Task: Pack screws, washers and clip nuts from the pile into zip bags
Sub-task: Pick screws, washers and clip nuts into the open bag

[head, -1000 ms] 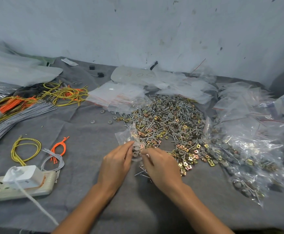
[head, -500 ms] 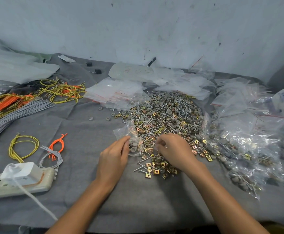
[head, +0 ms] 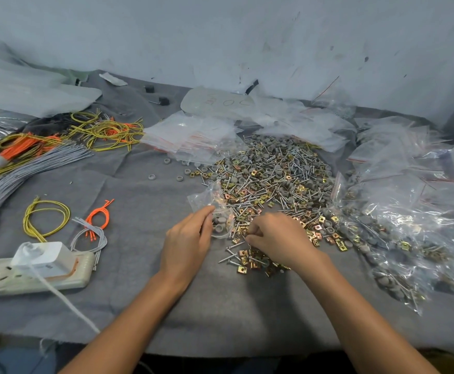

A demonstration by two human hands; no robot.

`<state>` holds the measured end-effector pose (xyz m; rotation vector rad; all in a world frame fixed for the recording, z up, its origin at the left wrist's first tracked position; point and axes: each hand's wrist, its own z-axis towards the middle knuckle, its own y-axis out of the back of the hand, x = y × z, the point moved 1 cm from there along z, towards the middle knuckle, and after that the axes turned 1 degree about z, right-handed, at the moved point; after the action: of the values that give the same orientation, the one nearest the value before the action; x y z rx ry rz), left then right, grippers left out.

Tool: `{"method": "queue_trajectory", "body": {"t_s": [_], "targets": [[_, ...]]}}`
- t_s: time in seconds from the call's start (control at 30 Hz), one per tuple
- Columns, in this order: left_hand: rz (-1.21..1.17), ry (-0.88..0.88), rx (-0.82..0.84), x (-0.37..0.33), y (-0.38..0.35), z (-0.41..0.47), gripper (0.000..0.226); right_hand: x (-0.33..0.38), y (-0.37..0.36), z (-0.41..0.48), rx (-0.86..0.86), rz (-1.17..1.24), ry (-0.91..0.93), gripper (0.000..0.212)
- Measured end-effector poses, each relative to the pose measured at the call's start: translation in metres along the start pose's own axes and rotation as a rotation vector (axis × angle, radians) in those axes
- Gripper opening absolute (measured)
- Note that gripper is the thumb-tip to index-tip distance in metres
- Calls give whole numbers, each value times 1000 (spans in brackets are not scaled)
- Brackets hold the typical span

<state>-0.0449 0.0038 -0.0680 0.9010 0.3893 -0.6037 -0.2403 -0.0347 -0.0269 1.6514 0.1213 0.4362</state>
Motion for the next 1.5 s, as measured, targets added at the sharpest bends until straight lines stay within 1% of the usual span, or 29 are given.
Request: {"method": "queue_trajectory", "body": {"t_s": [0.1,0.17,0.23,0.3,0.43,0.47,0.53,0.67,0.73,0.9,0.97,1.0,1.07,1.13,1.2,1.27,1.37,1.5], "targets": [[5,5,-4,-1,0,0,25,6,-3,-4,25,-25,28,13],[10,2,-8,-1,0,0,25,4,-4,-6,28,47,25,5],[17,-4,-10,0,-1,0,25,-1,-4,-9,-10,149,31,6],[24,-8,-12,1,-2,0,26,-5,-2,-13,-69,284,49,10],[25,-1,-11,3,-4,-1,25,-4,3,-28,-148,770,44,17],[24,0,-10,4,-4,-1,25,-2,4,-31,-162,855,53,20],[24,-2,-13,5,-4,-1,26,2,5,-36,-187,958,70,25],[33,-5,-12,6,-5,-1,26,10,6,-40,-231,1053,91,32],[30,-6,-9,6,-4,-1,26,13,6,-41,-282,1033,120,33],[27,-5,-9,5,-4,-1,25,20,6,-45,-455,774,258,30],[26,-10,-6,5,-4,-1,25,21,6,-44,-488,722,311,28],[26,-10,-6,4,-4,-1,25,21,5,-44,-477,736,328,26],[26,-5,-5,4,-4,-1,26,21,0,-42,-409,839,308,21],[24,-5,-7,4,-4,-1,26,21,-5,-37,-364,925,227,16],[26,-2,-14,4,-4,-1,25,22,-11,-32,-351,938,131,12],[27,1,-23,4,-4,-1,25,23,-17,-27,-342,903,72,13],[29,4,-23,4,-5,-1,27,31,-23,-19,-357,839,64,12],[24,13,-24,5,-6,-1,28,42,-29,-5,-439,572,98,7]]}}
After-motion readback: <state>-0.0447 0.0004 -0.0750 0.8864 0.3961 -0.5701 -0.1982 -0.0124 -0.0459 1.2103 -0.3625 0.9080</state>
